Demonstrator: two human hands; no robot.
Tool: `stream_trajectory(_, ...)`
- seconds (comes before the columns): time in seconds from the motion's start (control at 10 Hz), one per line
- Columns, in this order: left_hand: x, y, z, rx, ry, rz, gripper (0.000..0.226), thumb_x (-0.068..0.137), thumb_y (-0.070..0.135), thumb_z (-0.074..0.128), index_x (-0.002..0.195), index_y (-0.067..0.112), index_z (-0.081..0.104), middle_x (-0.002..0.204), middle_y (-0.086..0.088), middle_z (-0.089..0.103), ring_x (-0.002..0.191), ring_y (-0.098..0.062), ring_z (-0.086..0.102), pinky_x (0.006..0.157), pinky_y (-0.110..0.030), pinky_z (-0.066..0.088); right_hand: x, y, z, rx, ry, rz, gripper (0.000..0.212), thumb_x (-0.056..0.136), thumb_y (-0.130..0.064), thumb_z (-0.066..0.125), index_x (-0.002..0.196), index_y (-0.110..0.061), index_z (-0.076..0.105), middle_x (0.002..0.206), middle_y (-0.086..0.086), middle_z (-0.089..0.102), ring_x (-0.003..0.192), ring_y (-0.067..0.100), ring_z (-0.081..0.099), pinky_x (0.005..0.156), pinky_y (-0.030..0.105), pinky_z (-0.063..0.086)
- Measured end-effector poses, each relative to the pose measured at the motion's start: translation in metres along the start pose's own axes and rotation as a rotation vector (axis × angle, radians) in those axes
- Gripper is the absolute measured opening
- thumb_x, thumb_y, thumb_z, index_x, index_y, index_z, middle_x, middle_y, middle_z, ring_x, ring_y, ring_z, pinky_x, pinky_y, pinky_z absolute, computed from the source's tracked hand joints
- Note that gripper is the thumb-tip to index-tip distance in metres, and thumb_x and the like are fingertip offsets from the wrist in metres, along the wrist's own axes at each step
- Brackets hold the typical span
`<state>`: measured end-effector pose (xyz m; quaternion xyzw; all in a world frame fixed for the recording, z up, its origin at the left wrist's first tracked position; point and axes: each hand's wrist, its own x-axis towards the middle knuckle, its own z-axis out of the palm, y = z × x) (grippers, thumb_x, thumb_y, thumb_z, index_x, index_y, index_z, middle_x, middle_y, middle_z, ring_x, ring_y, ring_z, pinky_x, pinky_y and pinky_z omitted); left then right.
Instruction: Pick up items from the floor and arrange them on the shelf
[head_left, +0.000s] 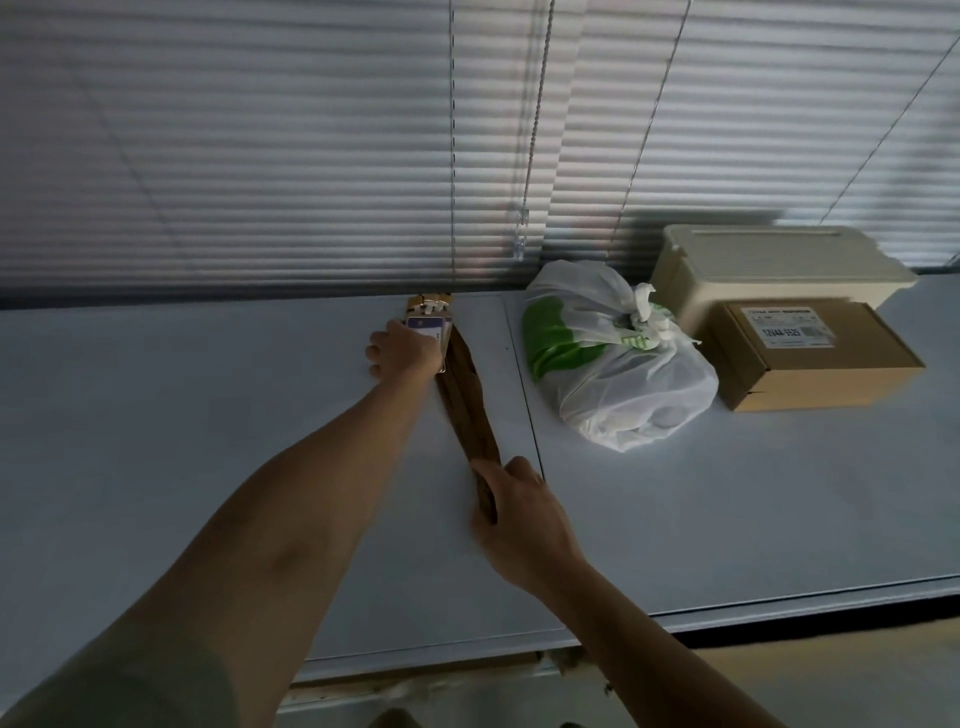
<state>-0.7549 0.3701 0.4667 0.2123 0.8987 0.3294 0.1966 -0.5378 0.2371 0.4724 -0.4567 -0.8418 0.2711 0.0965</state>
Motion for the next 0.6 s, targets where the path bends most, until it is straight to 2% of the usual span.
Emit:
stream_trajectory(0.2, -0.006, 0.001, -0.012, -0.018, 0.003, -0.041, 0.046, 0.094, 0.023, 0.048, 0.139, 0.012, 0.044, 0.143, -0.017, 0.040, 0.130, -0.034, 0.038, 0.105, -0.044, 0.033, -0.007, -0.004, -0.007, -0.016, -0.025, -0.004, 0.048, 0.090, -0.028, 0.055, 0.137, -0.023, 0.047, 0.113, 0.003, 0.049, 0.106, 0.022, 0.051, 0.082, 0.033, 0.052)
stream_trajectory(0.4, -0.032, -0.010, -0.044, -0.057, -0.015, -0.046, 0.054, 0.094, 0.025, 0.050, 0.146, 0.016, 0.039, 0.147, -0.016, 0.040, 0.133, -0.033, 0.037, 0.104, -0.045, 0.038, -0.019, -0.008, -0.027, -0.012, -0.115, 0.032, 0.051, 0.089, -0.031, 0.055, 0.139, -0.023, 0.044, 0.120, 0.006, 0.051, 0.108, 0.025, 0.054, 0.086, 0.036, 0.052)
stream_trajectory(0.5, -0.056, -0.026, -0.064, -0.089, -0.018, -0.042, 0.055, 0.091, 0.022, 0.054, 0.145, 0.019, 0.042, 0.147, -0.015, 0.044, 0.134, -0.033, 0.040, 0.105, -0.044, 0.039, -0.029, -0.010, -0.043, 0.055, -0.186, 0.063, 0.054, 0.089, -0.034, 0.056, 0.141, -0.022, 0.044, 0.124, 0.006, 0.052, 0.105, 0.023, 0.059, 0.089, 0.034, 0.053)
stream_trajectory(0.6, -0.087, -0.053, -0.081, -0.155, -0.010, -0.041, 0.052, 0.087, 0.015, 0.052, 0.139, 0.019, 0.051, 0.140, -0.012, 0.055, 0.126, -0.032, 0.052, 0.101, -0.043, 0.048, -0.041, -0.011, -0.063, 0.095, -0.233, 0.105, 0.058, 0.088, -0.036, 0.057, 0.144, -0.020, 0.046, 0.126, 0.006, 0.054, 0.104, 0.021, 0.061, 0.085, 0.030, 0.051)
